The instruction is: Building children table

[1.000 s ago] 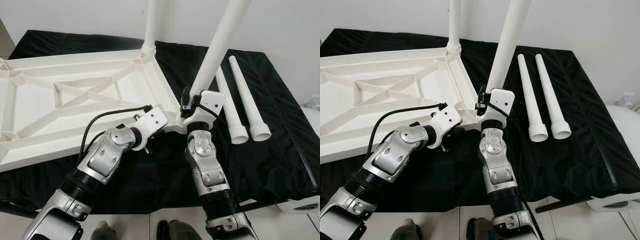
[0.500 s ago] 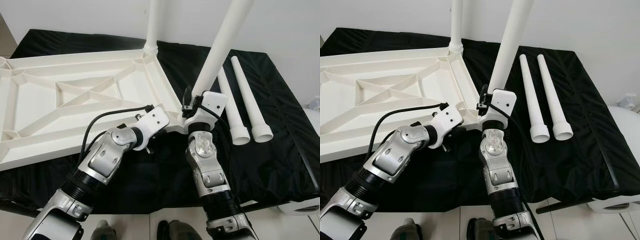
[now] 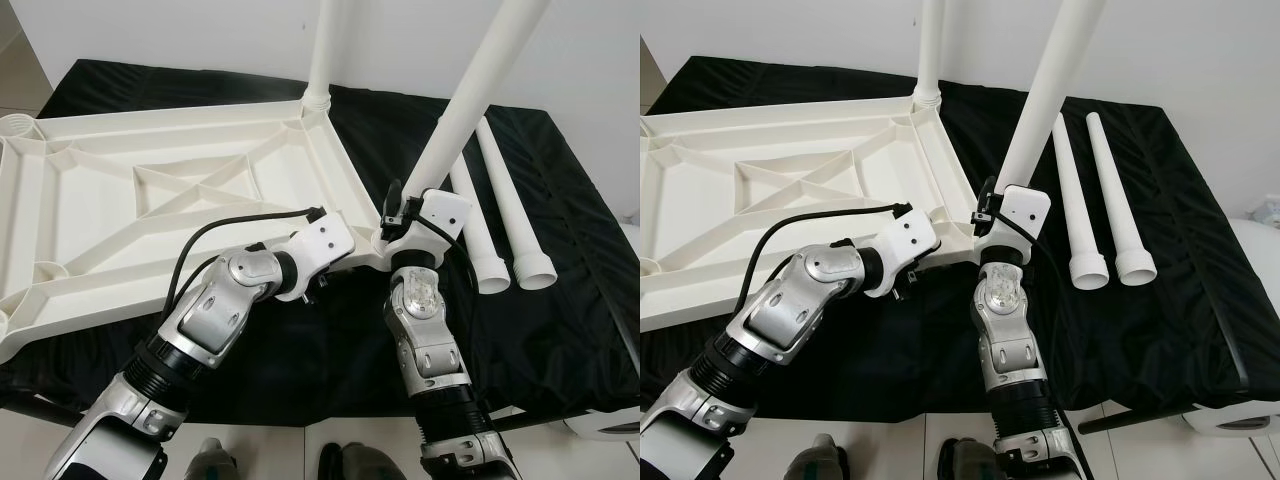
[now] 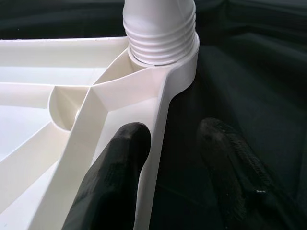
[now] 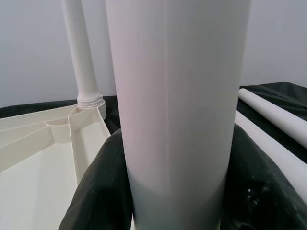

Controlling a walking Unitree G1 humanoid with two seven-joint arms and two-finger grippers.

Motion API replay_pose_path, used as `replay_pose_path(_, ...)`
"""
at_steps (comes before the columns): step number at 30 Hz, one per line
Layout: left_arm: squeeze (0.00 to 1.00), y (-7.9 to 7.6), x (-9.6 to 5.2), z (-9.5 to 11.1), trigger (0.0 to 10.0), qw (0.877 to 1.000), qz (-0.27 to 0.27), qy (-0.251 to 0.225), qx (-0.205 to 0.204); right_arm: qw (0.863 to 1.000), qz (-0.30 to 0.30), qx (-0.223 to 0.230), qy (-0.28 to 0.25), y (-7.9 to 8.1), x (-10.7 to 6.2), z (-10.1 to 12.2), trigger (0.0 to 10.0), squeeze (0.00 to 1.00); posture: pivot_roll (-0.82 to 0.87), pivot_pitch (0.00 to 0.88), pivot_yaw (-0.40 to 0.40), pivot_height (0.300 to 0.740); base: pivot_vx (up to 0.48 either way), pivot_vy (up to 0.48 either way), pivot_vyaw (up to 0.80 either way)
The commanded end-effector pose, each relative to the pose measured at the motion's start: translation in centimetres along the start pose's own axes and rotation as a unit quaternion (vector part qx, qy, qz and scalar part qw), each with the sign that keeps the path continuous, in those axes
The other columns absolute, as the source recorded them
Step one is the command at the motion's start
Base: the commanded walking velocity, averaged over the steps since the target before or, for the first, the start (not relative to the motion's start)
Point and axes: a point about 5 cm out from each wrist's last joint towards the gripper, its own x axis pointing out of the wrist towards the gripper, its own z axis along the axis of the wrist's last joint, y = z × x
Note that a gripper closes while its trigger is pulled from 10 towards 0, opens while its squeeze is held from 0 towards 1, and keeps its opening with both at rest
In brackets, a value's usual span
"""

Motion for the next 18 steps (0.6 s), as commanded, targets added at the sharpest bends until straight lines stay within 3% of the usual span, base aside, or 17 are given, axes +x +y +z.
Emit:
replay_pose_path(1, 0.0, -0.1, 0.3, -0.1, 10.0, 1.0, -0.008, 0.013, 0.004, 0.996, -0.031, -0.042, 0.066, -1.8, -0.7, -2.9, 10.0, 0.0, 0.06, 0.098, -0.07, 0.74, 0.0, 0.0, 0.0)
replay_pose_path(9, 0.0, -0.2, 0.3, -0.3, 10.0, 1.0, -0.01, 0.025, 0.009, 0.997, -0.032, -0.039, 0.063, -1.7, -0.5, -2.7, 10.0, 0.0, 0.06, 0.096, -0.069, 0.74, 0.0, 0.0, 0.0)
replay_pose_path(18, 0.01, -0.3, 0.7, -1.5, 10.0, 0.997, -0.015, 0.071, 0.002, 0.997, -0.032, -0.038, 0.062, -1.6, -0.5, -2.7, 10.0, 0.0, 0.06, 0.095, -0.065, 0.74, 0.0, 0.0, 0.0)
